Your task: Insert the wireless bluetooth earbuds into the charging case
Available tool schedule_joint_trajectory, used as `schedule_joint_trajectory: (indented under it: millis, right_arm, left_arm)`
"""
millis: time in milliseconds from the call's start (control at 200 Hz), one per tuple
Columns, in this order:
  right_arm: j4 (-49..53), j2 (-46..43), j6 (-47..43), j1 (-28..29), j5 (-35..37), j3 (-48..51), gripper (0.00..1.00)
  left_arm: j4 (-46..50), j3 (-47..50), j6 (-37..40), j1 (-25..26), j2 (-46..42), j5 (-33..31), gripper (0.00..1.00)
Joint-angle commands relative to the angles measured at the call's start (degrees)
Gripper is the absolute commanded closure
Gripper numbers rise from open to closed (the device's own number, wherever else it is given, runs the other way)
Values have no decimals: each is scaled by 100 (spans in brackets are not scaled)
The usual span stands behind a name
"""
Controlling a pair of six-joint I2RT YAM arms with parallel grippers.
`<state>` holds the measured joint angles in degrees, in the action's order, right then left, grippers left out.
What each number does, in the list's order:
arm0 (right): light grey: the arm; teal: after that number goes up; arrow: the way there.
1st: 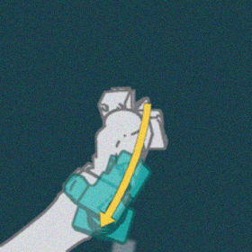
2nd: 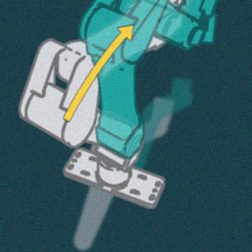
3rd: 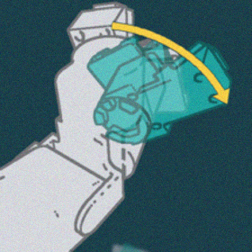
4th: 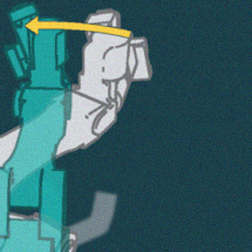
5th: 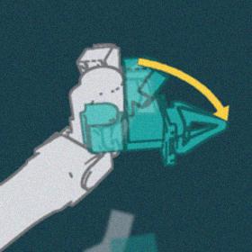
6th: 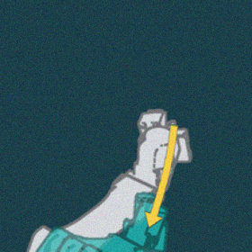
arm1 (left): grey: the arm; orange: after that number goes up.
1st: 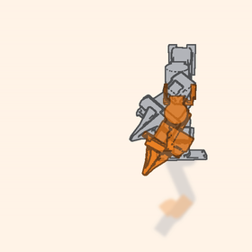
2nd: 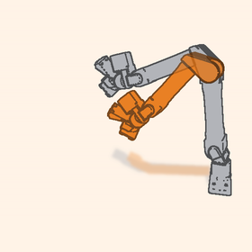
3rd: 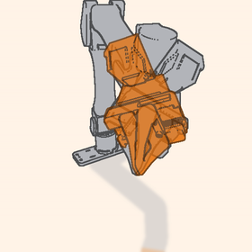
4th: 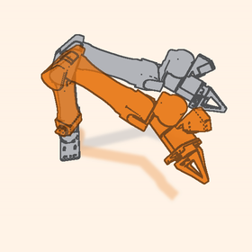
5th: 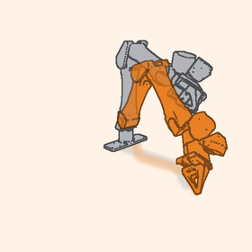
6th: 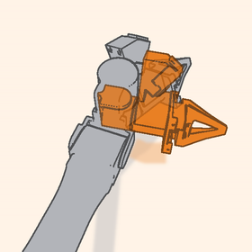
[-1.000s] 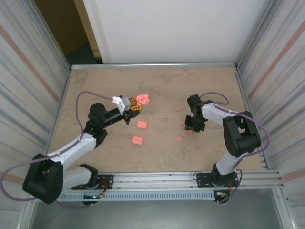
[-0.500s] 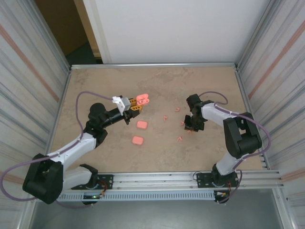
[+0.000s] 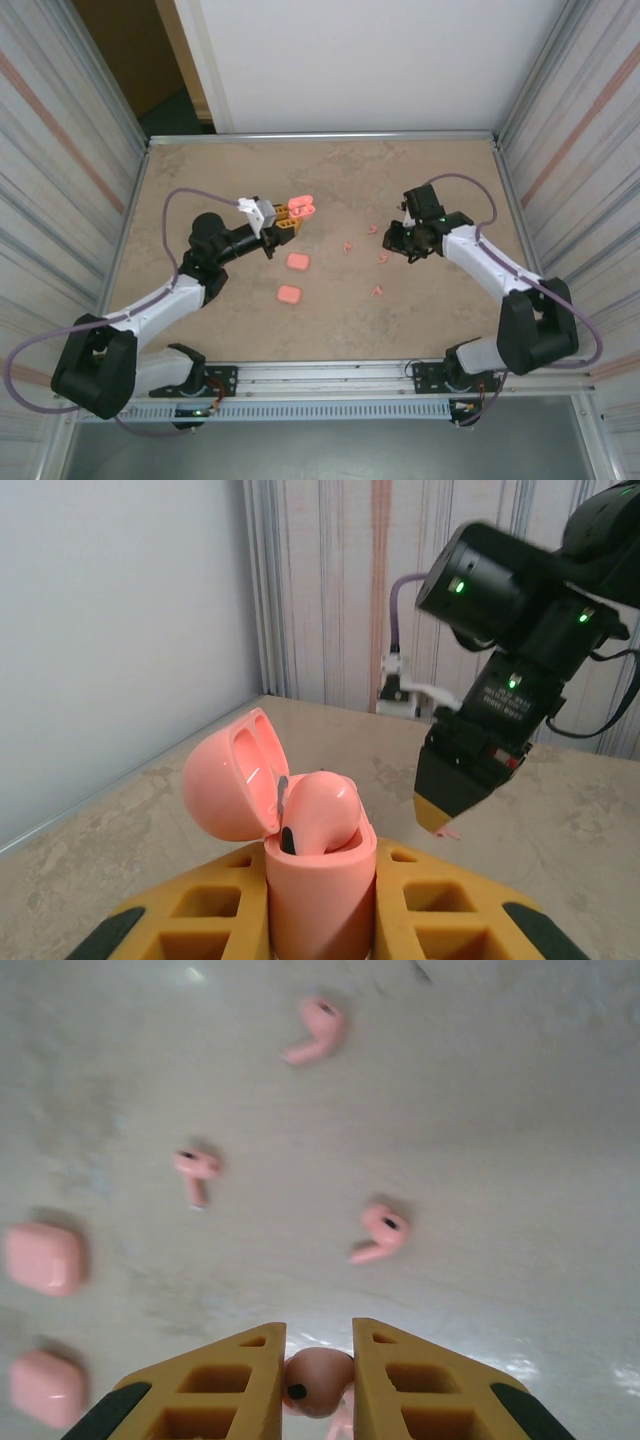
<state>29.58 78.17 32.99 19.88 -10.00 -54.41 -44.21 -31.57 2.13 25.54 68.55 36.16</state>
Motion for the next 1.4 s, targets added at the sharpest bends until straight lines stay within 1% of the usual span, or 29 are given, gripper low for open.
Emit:
schedule_joint_trajectory:
  millis: [0, 215, 436, 571, 907, 1072, 1228, 1393]
  right_arm:
    - [-584, -490, 356, 20, -374, 10, 80]
    - [-1545, -1126, 868, 76, -808, -24, 80]
    - [-2077, -1450, 997, 421, -668, -197, 80]
    - [-2354, -1554, 1029, 646, -534, -253, 80]
    - [-2721, -1558, 938, 1047, -377, -517, 80]
    - [-2982, -1387, 896, 1221, -260, -557, 80]
    - [-2994, -1206, 757, 1372, -157, -691, 80]
    - [-3045, -1063, 725, 1404, -116, -728, 80]
  left_arm:
    - [-369, -225, -107, 137, 113, -85, 100]
    - [-584, -457, -29, 485, 526, -305, 100]
    - [-967, -746, -96, 798, 1028, -504, 100]
    - [-1162, -870, -159, 883, 1268, -566, 100]
    - [-1196, -975, -134, 975, 1450, -652, 100]
    - [-1204, -1004, -143, 997, 1480, -632, 100]
    - [-1216, -1007, -171, 999, 1468, -639, 100]
    - [-1240, -1005, -226, 1010, 1460, -628, 100]
